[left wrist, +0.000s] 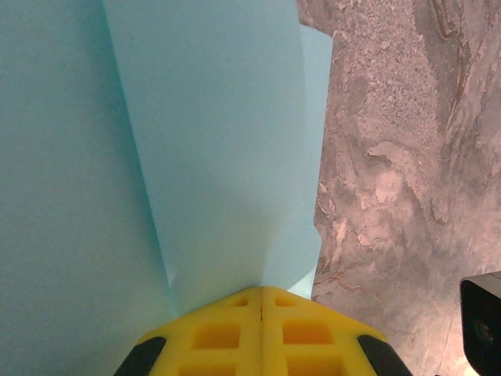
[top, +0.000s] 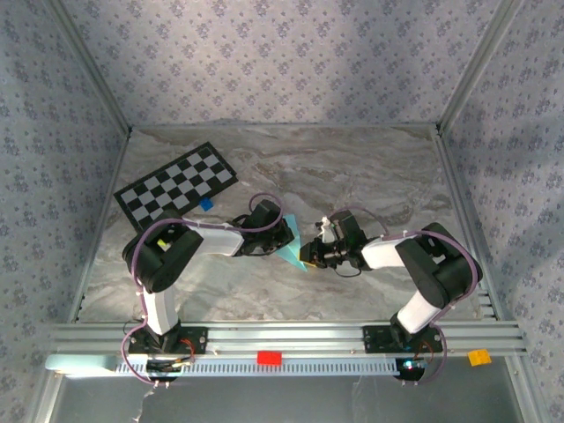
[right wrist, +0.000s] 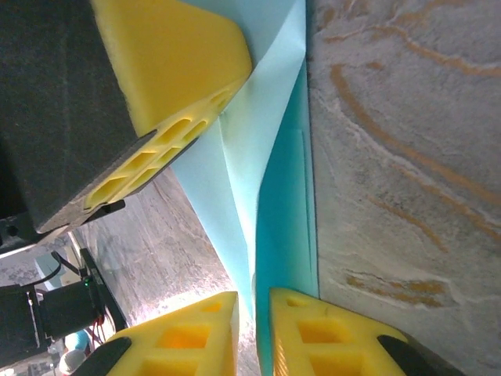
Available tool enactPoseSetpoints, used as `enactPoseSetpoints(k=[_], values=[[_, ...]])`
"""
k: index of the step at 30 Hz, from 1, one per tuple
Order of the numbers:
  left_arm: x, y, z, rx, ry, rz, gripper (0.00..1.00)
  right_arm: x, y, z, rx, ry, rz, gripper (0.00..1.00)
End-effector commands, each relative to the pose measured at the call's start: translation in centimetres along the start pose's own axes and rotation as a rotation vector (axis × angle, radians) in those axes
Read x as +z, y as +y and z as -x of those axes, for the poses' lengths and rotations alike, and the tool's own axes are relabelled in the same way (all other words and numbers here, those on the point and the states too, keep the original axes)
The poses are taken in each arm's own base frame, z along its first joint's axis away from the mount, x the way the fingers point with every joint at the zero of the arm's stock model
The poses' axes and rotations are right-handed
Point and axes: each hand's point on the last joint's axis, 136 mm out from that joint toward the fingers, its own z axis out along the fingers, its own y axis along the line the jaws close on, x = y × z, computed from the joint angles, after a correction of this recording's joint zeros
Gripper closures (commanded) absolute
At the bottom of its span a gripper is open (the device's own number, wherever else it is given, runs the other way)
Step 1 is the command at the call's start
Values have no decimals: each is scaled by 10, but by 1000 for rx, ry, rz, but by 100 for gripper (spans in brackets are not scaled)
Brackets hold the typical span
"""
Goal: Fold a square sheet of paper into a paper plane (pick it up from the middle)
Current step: Fourth fold the wing at the center of the table.
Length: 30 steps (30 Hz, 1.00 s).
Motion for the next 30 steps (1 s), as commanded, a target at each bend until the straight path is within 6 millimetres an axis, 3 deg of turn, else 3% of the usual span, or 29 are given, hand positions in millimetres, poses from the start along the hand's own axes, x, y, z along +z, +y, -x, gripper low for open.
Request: enactPoseSetpoints(k=[1, 6, 12, 19, 24, 30], values=[[5, 27, -1, -25, -4, 77, 100, 1, -24, -20, 38, 57, -86, 84], [4, 28, -2, -26, -3, 81, 100, 0, -26, -19, 43, 52, -93, 88], [4, 30, -2, -29, -3, 84, 100, -7, -18, -20, 4, 56, -90, 83], [4, 29, -2, -29, -3, 82, 100, -10, -32, -29, -6, 82, -148, 82], [4, 28, -2, -29, -2, 80, 100, -7, -40, -30, 19, 82, -165, 90], [4, 28, -2, -28, -3, 82, 100, -11, -37, -30, 39, 80, -133, 90]])
